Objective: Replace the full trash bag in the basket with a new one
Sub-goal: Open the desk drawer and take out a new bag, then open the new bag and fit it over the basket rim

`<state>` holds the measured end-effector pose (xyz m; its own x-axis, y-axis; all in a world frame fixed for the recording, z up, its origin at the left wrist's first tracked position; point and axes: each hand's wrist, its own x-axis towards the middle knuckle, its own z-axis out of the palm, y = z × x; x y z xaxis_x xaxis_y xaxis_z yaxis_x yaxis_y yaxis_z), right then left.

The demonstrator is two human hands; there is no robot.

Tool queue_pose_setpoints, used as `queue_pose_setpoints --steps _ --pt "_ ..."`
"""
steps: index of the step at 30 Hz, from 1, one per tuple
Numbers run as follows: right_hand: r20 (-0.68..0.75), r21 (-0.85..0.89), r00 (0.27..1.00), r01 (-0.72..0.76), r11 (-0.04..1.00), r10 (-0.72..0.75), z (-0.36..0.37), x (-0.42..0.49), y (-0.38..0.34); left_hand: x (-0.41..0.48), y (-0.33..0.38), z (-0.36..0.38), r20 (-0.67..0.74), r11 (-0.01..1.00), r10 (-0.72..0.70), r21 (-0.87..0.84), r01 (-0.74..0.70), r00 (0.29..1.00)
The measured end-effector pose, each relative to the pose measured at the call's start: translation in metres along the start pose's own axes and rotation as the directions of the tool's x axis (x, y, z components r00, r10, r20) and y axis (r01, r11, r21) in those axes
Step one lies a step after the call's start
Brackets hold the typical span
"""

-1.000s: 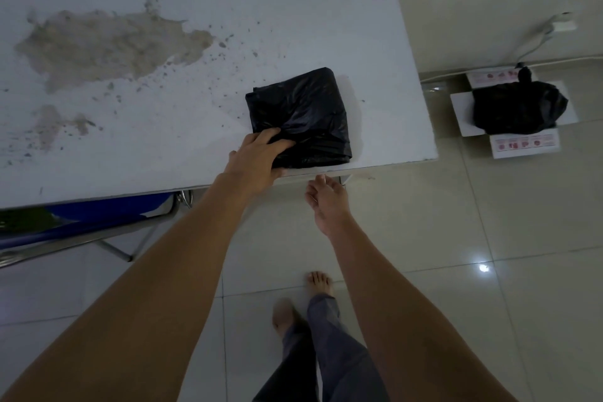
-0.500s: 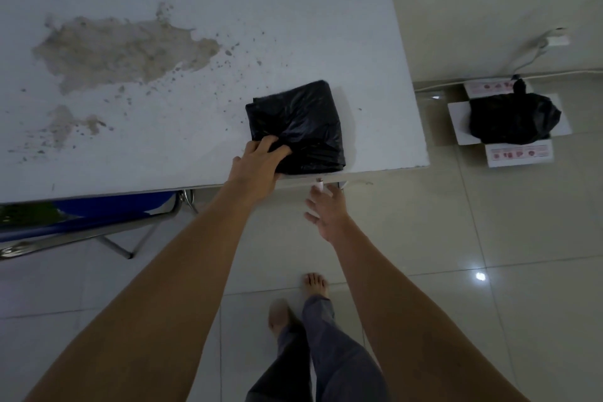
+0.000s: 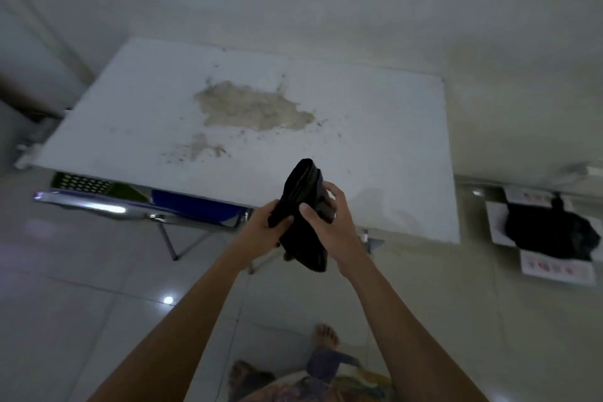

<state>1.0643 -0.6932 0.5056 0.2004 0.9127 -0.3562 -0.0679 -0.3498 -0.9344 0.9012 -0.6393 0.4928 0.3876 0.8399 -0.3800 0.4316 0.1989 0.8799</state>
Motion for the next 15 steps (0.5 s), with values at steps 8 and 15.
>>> queue_pose_setpoints --steps 8,15 --pt "0.304 -0.143 0.922 0.293 0.945 -0.24 0.164 0.014 -0.073 -0.075 0.0 -0.171 -0.297 0.943 -0.022 -0.322 -0.079 0.955" --pt "0.352 -0.055 0.865 0.401 0.914 -0.358 0.344 -0.001 -0.113 -0.148 -0.024 -0.323 -0.451 0.878 -0.038 -0.442 -0.186 0.892"
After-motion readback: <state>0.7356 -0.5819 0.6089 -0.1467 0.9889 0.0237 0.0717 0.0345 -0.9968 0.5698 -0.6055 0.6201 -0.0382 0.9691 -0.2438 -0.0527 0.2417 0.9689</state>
